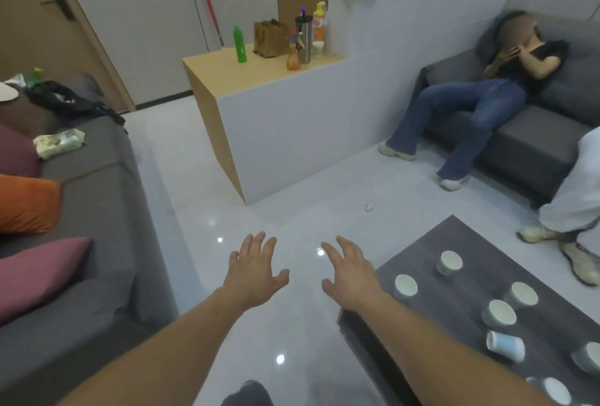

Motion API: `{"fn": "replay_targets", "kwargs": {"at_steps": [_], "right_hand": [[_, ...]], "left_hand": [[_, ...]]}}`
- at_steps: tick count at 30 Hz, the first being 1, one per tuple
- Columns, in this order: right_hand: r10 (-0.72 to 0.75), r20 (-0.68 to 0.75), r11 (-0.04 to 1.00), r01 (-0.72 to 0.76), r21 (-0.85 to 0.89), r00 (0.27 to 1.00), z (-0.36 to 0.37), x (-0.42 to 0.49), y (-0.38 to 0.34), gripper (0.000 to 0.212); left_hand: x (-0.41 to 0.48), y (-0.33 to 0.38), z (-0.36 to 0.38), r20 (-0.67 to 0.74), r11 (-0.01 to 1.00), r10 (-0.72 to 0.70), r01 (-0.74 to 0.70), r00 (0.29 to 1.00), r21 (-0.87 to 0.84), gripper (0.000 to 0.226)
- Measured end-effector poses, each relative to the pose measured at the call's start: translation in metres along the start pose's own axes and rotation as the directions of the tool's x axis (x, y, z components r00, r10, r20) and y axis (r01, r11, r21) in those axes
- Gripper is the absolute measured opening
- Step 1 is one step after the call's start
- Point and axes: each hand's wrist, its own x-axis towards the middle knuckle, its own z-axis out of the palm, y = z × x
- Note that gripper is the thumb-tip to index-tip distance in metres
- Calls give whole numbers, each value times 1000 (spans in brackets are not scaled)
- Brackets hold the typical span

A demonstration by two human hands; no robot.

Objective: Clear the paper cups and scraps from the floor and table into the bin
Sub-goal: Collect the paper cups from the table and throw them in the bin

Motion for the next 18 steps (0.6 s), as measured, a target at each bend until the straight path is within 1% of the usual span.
{"fn": "replay_targets", "kwargs": {"at_steps": [4,10,13,16,18], "right_hand": [[25,20,1000,-25,-1,999,-8,78,18,77],[132,33,991,-132,5,991,-22,208,48,78],[196,40,980,-197,7,980,-39,261,58,77],[277,9,960,-277,42,961,-56,311,71,76],[323,27,944,-324,58,946,-65,334,81,76]], "left_hand": [[90,-3,-3,33,1000,23,-23,999,1,79],[250,-11,-9,67,993,122,-121,990,-7,79],[322,-8,-24,117,982,189,-191,975,8,79],[397,3,-42,149,959,270,-280,951,47,79],[441,16,-50,187,940,320,-336,929,60,79]]}}
